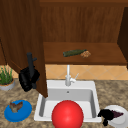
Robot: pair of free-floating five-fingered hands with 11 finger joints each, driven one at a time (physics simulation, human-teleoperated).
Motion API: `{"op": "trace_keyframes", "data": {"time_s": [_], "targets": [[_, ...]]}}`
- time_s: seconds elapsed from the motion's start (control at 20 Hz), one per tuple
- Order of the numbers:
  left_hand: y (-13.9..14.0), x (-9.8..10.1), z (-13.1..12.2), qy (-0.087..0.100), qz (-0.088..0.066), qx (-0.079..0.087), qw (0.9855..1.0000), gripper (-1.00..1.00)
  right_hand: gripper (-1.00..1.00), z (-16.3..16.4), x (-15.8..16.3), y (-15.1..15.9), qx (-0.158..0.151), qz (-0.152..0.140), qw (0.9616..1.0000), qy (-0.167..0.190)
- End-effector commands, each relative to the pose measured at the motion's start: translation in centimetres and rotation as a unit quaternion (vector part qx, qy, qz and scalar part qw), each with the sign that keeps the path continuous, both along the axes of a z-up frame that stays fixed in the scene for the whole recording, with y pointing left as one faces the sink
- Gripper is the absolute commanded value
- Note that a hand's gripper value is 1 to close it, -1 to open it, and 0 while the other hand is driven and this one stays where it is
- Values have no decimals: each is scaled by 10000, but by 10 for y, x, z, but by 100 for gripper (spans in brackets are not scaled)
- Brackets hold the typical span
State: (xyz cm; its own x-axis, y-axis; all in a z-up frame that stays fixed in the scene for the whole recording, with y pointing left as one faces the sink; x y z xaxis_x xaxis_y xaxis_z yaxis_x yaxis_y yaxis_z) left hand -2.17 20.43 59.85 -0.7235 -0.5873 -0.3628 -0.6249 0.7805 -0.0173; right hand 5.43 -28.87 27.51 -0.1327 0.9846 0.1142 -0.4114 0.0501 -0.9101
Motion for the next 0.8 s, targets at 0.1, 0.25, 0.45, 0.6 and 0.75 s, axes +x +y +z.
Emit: {"op": "trace_keyframes", "data": {"time_s": [0.1,0.25,0.45,0.6,0.75], "targets": [[40,-22,-29,-29,-142,258,9996,100,0,0,0,0,0,0,10000,0],[58,-33,-30,-26,-319,238,9992,100,0,0,0,0,0,0,10000,0],[82,-47,-30,-28,-537,232,9983,100,0,0,0,0,0,0,10000,0],[102,-55,-32,-2,-676,163,9976,100,0,0,0,0,0,0,10000,0],[122,-63,-32,-6,-833,143,9964,100,0,0,0,0,0,0,10000,0]]}}
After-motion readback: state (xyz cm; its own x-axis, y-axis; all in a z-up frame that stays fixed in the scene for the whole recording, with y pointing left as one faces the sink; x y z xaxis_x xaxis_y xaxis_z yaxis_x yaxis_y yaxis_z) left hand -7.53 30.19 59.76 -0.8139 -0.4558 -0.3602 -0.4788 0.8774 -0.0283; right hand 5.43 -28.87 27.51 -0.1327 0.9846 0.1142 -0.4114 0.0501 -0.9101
